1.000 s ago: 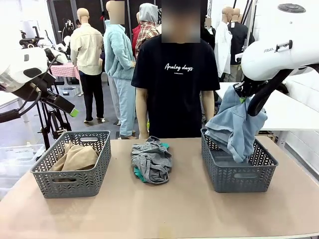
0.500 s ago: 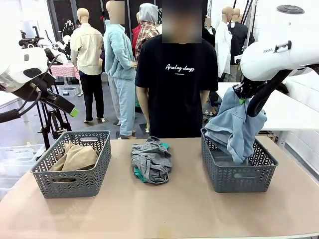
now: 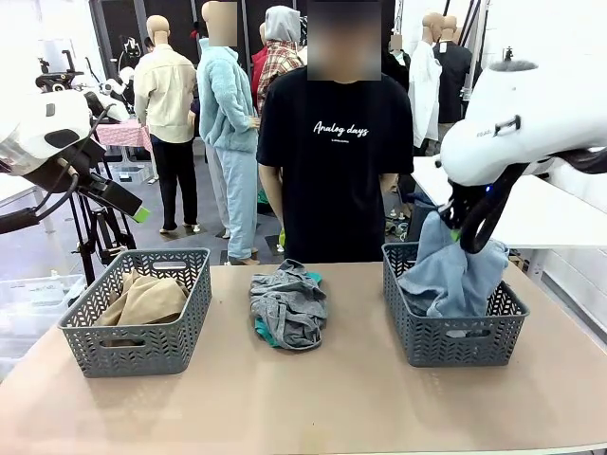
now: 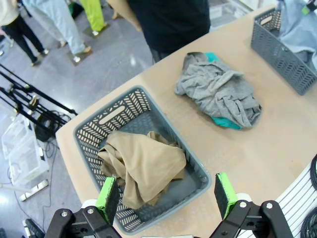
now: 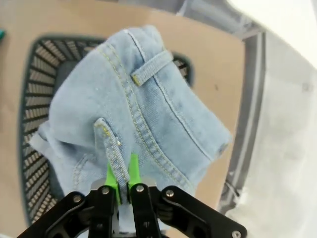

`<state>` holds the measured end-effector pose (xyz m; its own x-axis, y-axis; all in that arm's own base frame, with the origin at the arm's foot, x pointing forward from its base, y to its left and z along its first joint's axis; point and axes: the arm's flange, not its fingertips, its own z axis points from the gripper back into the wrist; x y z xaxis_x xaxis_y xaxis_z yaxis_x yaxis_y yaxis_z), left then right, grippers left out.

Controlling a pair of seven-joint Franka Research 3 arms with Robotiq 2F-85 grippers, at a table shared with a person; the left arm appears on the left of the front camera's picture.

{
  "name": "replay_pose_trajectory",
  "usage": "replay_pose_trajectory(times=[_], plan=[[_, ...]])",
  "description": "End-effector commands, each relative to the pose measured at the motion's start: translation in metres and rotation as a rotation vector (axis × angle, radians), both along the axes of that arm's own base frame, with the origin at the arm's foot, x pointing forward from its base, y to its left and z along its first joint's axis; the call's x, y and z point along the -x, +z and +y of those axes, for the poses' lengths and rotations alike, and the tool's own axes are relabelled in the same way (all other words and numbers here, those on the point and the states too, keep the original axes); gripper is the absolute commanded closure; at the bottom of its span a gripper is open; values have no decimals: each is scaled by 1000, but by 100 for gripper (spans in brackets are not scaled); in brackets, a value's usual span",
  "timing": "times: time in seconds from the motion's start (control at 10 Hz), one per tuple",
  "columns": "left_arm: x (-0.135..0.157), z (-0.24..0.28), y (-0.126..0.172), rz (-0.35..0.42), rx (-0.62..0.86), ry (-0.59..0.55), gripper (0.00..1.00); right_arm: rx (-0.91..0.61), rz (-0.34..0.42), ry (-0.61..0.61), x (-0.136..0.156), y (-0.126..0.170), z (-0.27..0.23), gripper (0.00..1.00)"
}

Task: Sort the tops and bottoms.
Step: Sort the clothes according to human instructions.

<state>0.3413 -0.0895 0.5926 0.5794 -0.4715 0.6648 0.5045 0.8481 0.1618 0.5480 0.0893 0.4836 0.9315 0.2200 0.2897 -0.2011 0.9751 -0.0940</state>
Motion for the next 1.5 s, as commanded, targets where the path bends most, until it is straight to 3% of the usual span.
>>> replay_pose_trajectory(times=[0.0, 0.3, 0.5, 0.8, 1.2, 1.3, 1.4], plan=[[0, 0, 0, 2, 4, -4, 0, -52, 91, 44, -17, -9, 7, 100], [0, 0, 0, 2, 4, -4, 0, -85, 261, 71, -33, -60, 15, 100], [0, 0, 0, 2, 4, -4, 0, -126, 296, 114, -30, -69, 23, 100], [0, 0, 0, 2, 4, -4, 0, -211, 260, 214, -19, -51, 34, 100], [0, 0, 0, 2, 4, -4, 0, -161, 262, 113, -21, -63, 13, 100], [0, 0, 0, 2, 4, -4, 0, -158, 271, 110, -21, -65, 12, 98], [0, 0, 0, 2, 4, -4, 0, -148, 281, 104, -21, -66, 12, 78]])
